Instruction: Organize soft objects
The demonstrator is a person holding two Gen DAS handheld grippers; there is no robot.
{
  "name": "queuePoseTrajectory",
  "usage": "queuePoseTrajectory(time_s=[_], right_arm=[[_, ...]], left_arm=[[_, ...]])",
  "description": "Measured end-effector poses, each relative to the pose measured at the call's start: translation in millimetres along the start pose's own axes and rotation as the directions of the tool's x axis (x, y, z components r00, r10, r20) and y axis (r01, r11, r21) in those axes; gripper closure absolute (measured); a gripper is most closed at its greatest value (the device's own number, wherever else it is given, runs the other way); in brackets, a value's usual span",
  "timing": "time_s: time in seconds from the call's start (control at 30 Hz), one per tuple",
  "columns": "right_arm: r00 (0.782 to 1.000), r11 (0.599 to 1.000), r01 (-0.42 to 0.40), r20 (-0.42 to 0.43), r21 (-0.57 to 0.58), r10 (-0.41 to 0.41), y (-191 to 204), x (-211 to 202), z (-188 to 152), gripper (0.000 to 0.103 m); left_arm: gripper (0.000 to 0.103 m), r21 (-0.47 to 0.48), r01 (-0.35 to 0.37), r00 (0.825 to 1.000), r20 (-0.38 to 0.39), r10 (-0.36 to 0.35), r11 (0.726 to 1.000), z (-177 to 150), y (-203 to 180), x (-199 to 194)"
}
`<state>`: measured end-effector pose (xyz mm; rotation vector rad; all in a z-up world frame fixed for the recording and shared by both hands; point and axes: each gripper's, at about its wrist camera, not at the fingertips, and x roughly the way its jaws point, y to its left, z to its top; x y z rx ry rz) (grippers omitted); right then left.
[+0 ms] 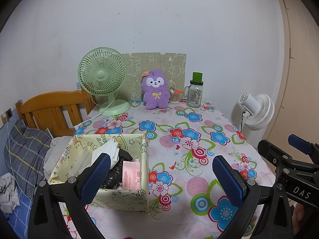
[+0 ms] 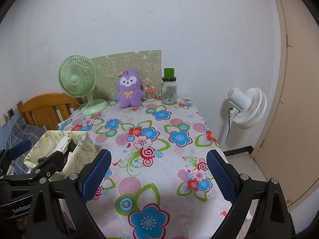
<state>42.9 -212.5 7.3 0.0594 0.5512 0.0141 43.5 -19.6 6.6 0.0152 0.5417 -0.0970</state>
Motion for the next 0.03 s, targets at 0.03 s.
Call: queuePoseTrajectory(time_s=[0.03], right_arm=[[1.0, 1.0, 0.0, -0.001, 0.0, 0.0, 0.1, 0.3, 0.7, 0.005]], left_arm=[[0.0, 0.0, 0.0, 1.0, -0.001, 0.0, 1.0, 0.4, 0.2, 0.0]])
